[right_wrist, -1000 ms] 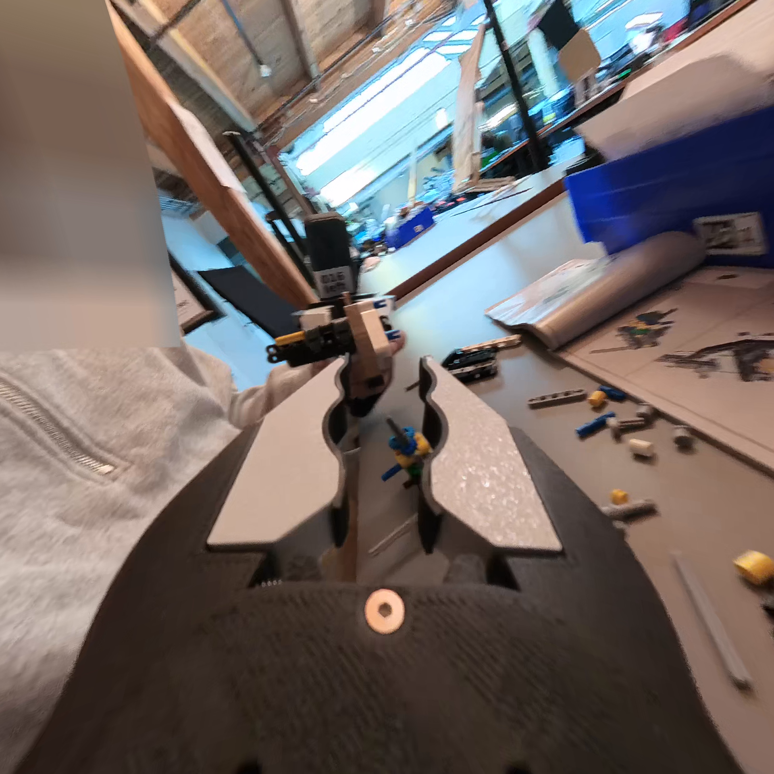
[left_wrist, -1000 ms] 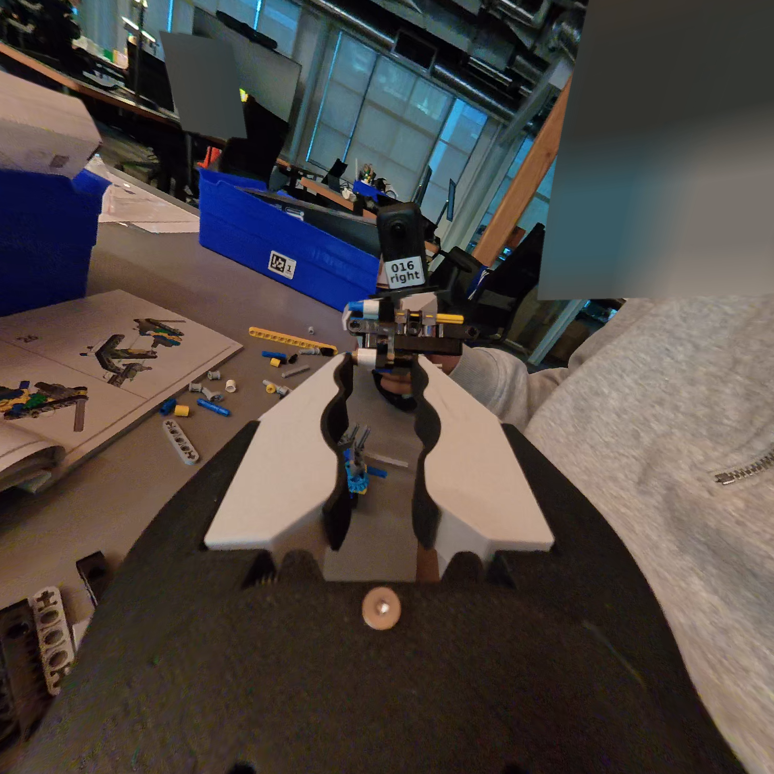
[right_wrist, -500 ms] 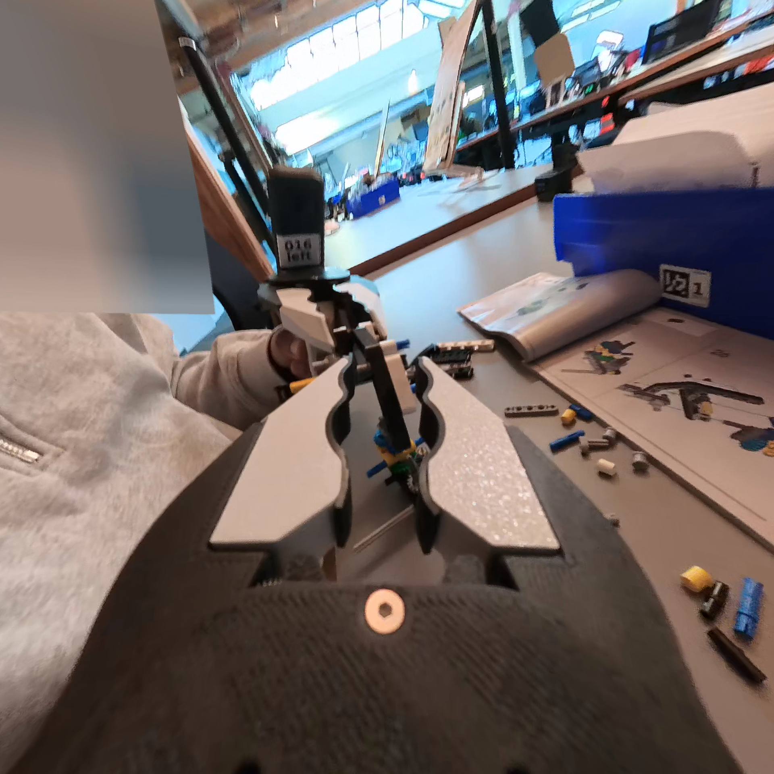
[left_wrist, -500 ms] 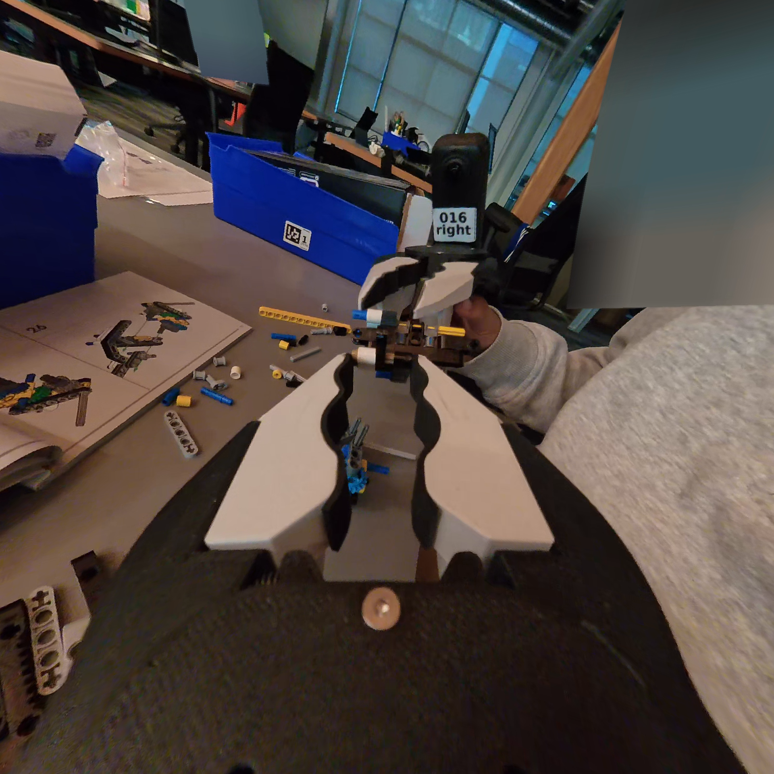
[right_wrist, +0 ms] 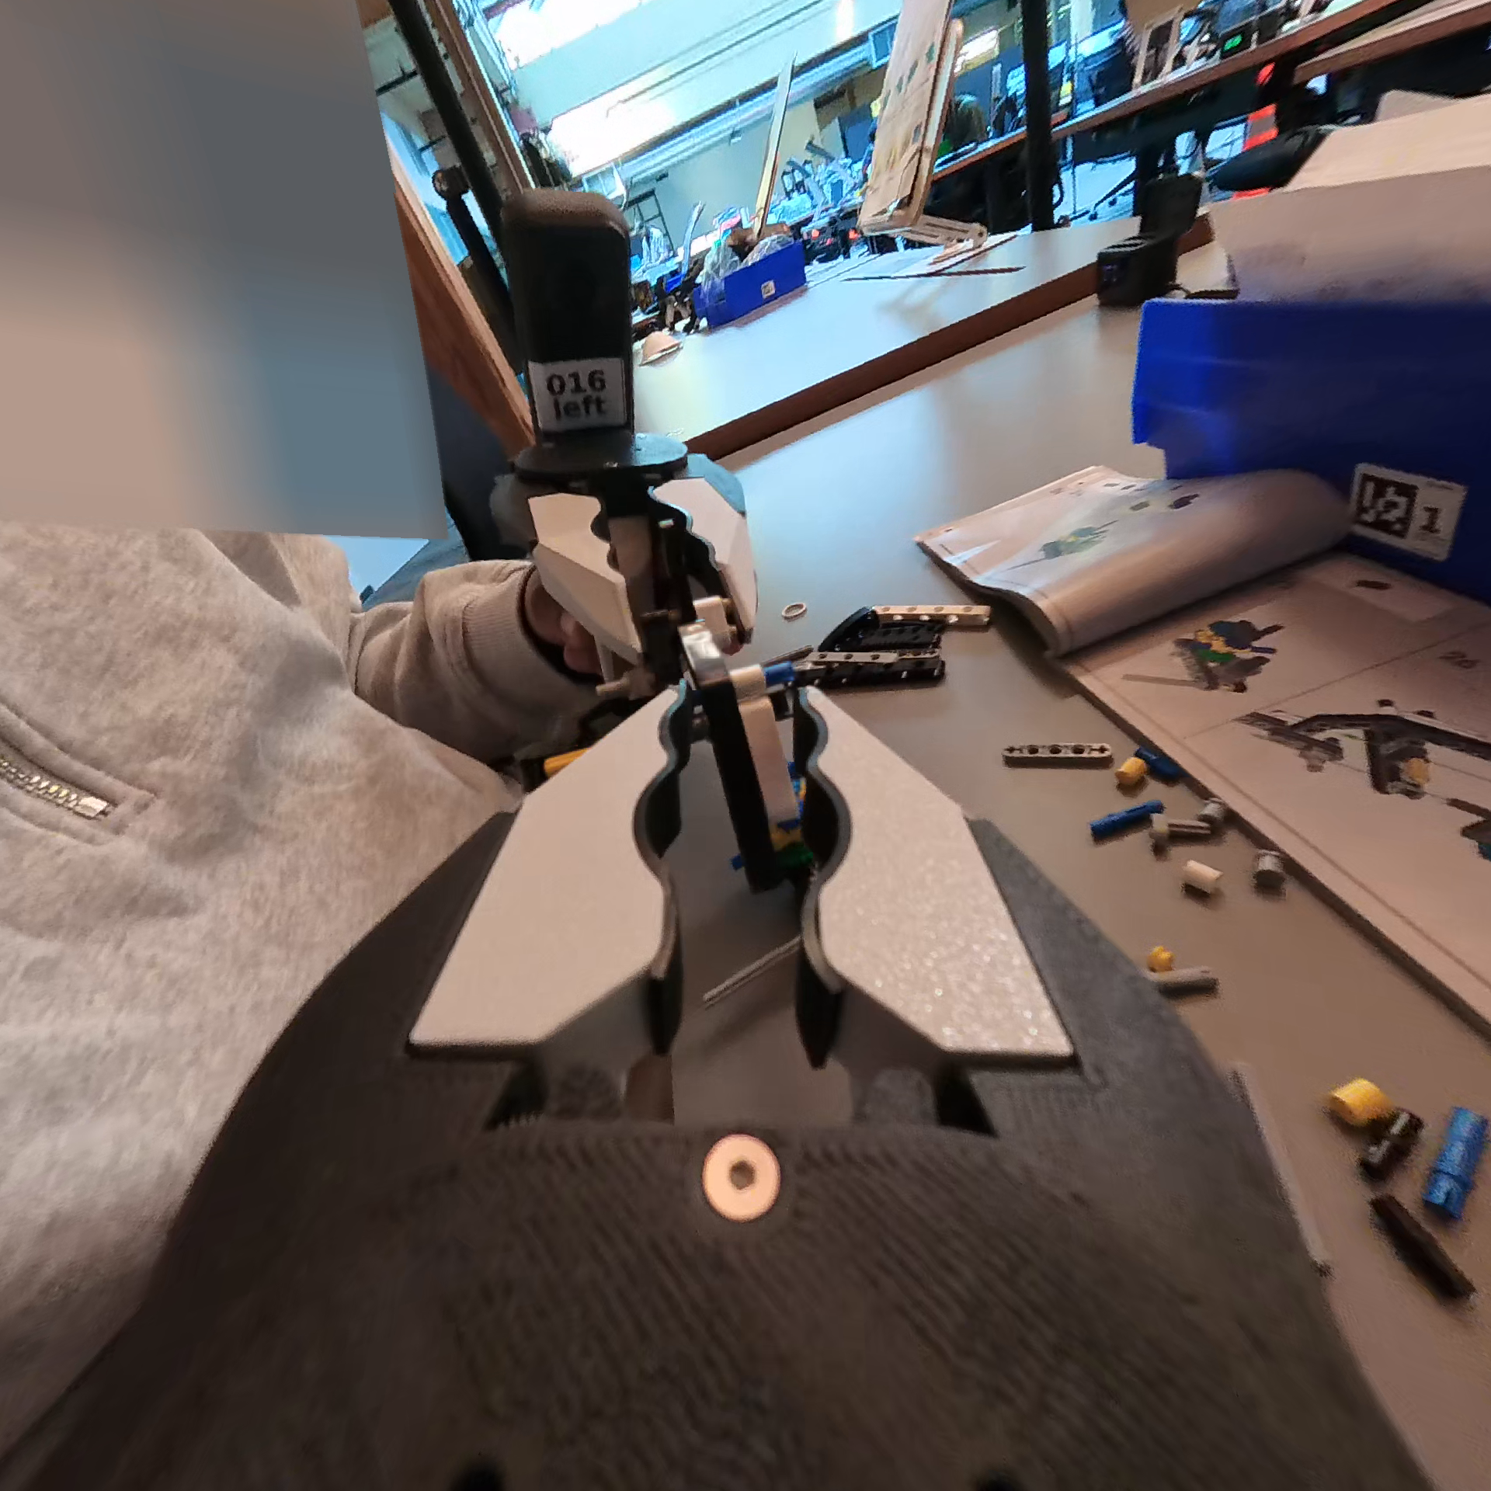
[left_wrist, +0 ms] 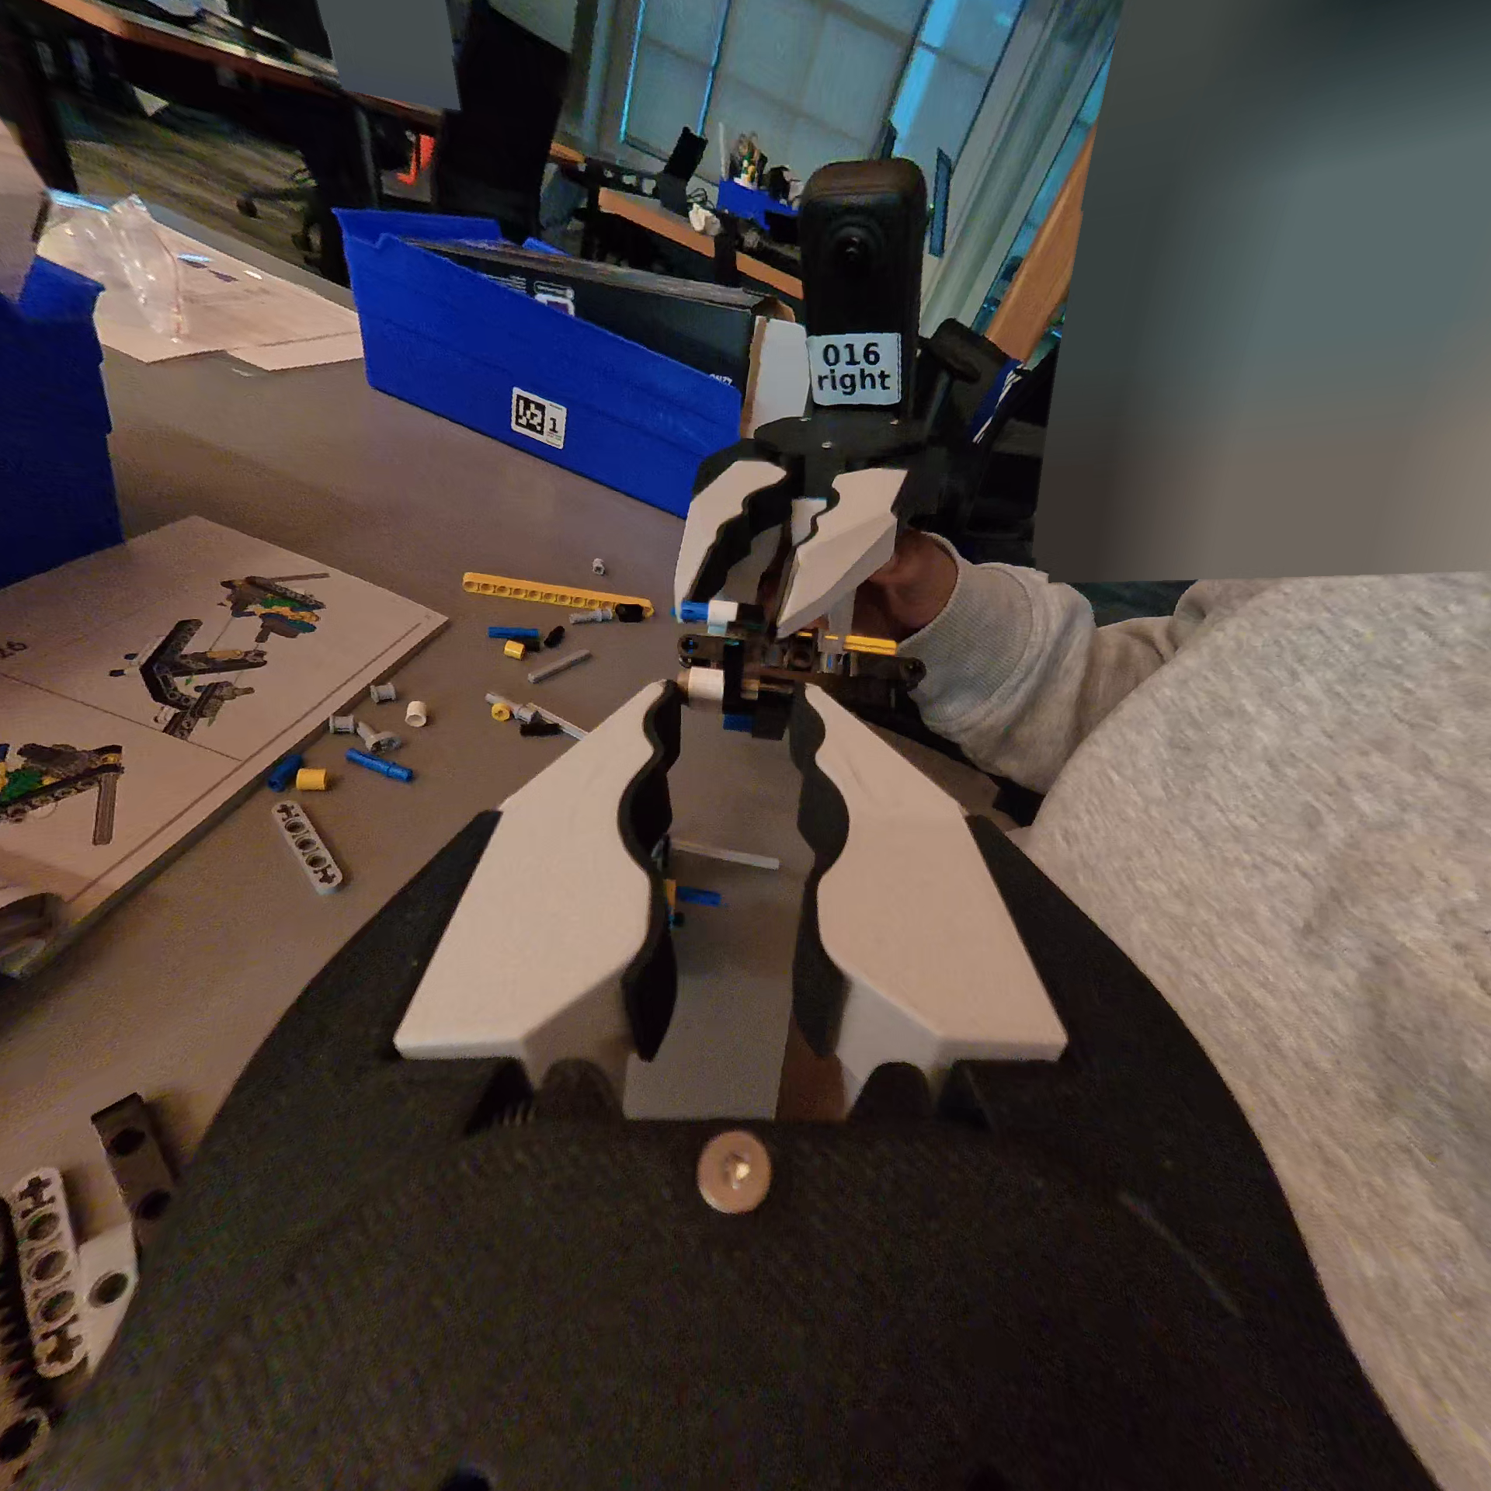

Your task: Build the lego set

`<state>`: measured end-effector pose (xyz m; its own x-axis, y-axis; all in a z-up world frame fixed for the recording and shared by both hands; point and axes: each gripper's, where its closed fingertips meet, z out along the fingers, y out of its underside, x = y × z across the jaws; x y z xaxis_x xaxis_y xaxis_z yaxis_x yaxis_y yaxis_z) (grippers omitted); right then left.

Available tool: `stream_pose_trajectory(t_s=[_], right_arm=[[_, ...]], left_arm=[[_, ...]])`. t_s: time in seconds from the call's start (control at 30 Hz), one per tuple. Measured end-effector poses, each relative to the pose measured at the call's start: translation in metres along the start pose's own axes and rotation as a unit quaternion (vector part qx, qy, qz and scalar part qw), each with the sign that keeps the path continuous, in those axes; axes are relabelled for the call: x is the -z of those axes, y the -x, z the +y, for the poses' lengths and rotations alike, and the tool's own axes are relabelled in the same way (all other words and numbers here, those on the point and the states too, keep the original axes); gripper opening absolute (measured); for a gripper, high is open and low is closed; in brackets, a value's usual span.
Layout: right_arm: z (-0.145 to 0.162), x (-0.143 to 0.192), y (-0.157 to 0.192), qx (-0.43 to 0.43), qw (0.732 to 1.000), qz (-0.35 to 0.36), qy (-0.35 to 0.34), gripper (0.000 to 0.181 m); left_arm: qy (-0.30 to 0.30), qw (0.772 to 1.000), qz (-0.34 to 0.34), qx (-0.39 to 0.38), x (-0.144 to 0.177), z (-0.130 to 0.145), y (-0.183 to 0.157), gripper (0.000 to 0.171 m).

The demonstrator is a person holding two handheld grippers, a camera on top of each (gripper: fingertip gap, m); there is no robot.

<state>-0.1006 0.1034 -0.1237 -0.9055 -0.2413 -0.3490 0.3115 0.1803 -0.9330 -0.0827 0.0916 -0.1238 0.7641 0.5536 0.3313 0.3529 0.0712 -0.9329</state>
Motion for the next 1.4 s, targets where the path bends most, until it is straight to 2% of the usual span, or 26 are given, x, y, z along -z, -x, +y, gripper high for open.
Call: stream_pose_trajectory(t_s=[0.33, 0.57, 0.67, 0.73, 1.03, 1.4], right_arm=[[0.008, -0.002, 0.006, 0.001, 0.999, -0.012, 0.033, 0.018], [0.008, -0.001, 0.004, -0.009, 1.000, -0.021, 0.020, 0.017], [0.007, 0.001, 0.001, -0.013, 1.000, -0.021, 0.009, 0.017], [0.005, 0.003, -0.002, -0.017, 1.000, -0.019, 0.000, 0.017], [0.007, 0.009, -0.009, -0.034, 0.999, -0.021, -0.009, 0.017], [0.011, 0.009, -0.012, -0.046, 0.999, -0.024, -0.003, 0.017]], left_arm=[[0.010, 1.000, -0.006, -0.013, -0.003, 0.000, -0.005, 0.024], [-0.016, 1.000, 0.001, 0.027, -0.005, -0.004, -0.003, 0.025], [-0.029, 0.998, 0.009, 0.047, -0.003, -0.007, -0.003, 0.038], [-0.035, 0.998, 0.010, 0.048, 0.000, -0.008, -0.002, 0.041], [-0.015, 0.999, 0.009, 0.044, 0.002, 0.004, 0.005, 0.038], [-0.027, 0.998, 0.017, 0.057, 0.002, 0.004, 0.007, 0.035]])
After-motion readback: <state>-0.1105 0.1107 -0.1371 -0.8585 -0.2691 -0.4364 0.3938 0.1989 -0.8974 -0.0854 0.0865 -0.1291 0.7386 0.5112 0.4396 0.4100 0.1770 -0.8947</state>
